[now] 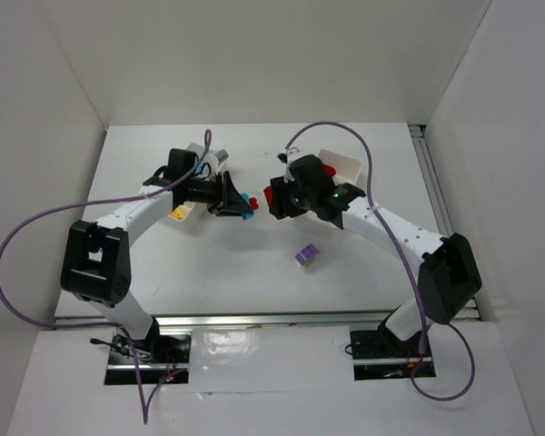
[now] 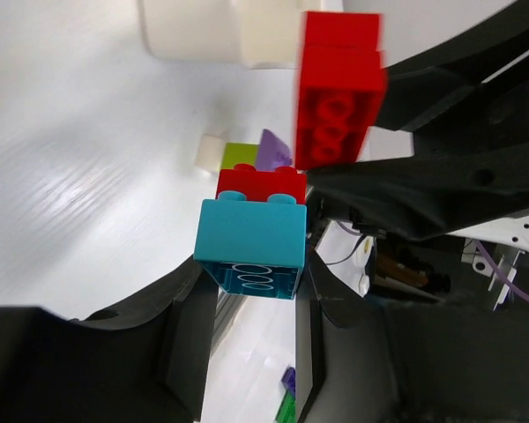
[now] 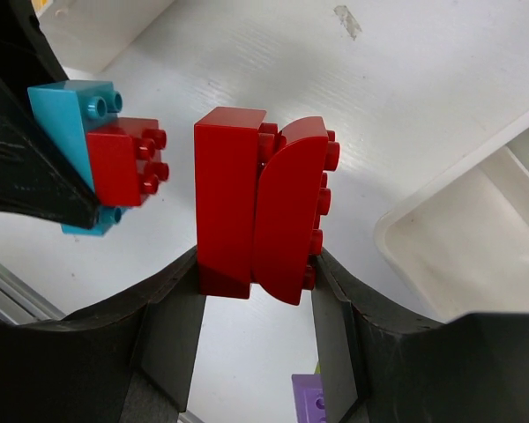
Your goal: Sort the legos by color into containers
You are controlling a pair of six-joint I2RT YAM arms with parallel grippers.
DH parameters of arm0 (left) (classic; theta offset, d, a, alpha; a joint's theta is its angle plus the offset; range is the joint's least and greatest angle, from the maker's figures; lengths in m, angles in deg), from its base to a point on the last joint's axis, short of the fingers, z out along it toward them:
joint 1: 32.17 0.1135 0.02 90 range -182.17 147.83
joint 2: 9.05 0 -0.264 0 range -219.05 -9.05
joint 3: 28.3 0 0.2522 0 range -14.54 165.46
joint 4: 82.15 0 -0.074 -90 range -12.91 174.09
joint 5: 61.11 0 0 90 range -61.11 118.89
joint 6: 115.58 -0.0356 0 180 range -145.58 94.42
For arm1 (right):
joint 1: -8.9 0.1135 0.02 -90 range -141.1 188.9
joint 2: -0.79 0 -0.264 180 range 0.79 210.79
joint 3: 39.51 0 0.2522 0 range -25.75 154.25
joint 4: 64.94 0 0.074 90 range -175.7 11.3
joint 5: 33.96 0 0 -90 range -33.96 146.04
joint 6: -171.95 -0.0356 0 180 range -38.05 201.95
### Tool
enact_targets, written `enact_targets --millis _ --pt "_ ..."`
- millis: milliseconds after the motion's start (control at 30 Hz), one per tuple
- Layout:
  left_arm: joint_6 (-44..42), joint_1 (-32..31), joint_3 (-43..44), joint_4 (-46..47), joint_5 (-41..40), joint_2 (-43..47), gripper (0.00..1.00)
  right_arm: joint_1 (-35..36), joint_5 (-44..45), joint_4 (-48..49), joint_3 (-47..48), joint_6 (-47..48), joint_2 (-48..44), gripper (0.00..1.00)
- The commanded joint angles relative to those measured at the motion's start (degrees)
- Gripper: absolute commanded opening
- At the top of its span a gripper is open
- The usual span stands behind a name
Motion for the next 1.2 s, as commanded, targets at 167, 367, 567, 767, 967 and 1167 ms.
enact_targets --millis 167,367,567,767,967,1167 --pt "-7.03 5.85 0.0 -7.85 -0.08 3.59 0.0 1.48 -3.13 0.53 2.89 0.04 6.33 0.42" --pt "-11.34 10.07 3.07 -13.91 -0.08 4.13 0.0 4.47 -0.33 -2.11 6.41 -0.49 15.04 0.45" --pt "-12.66 12.01 4.31 -15.77 0.98 4.13 0.0 5.97 3.73 -2.03 7.21 -0.49 20.33 0.54" --pt "-12.66 12.53 4.31 -15.77 1.59 4.13 0.0 5.97 2.94 -4.48 12.04 0.12 20.96 0.89" --pt "-15.46 12.53 5.98 -15.77 10.19 2.98 0.0 2.39 -2.92 -3.63 15.21 1.27 9.89 0.7" --pt "-15.92 12.53 9.32 -12.35 17.31 0.35 0.0 -7.54 -24.24 0.85 15.82 -2.24 5.49 0.64"
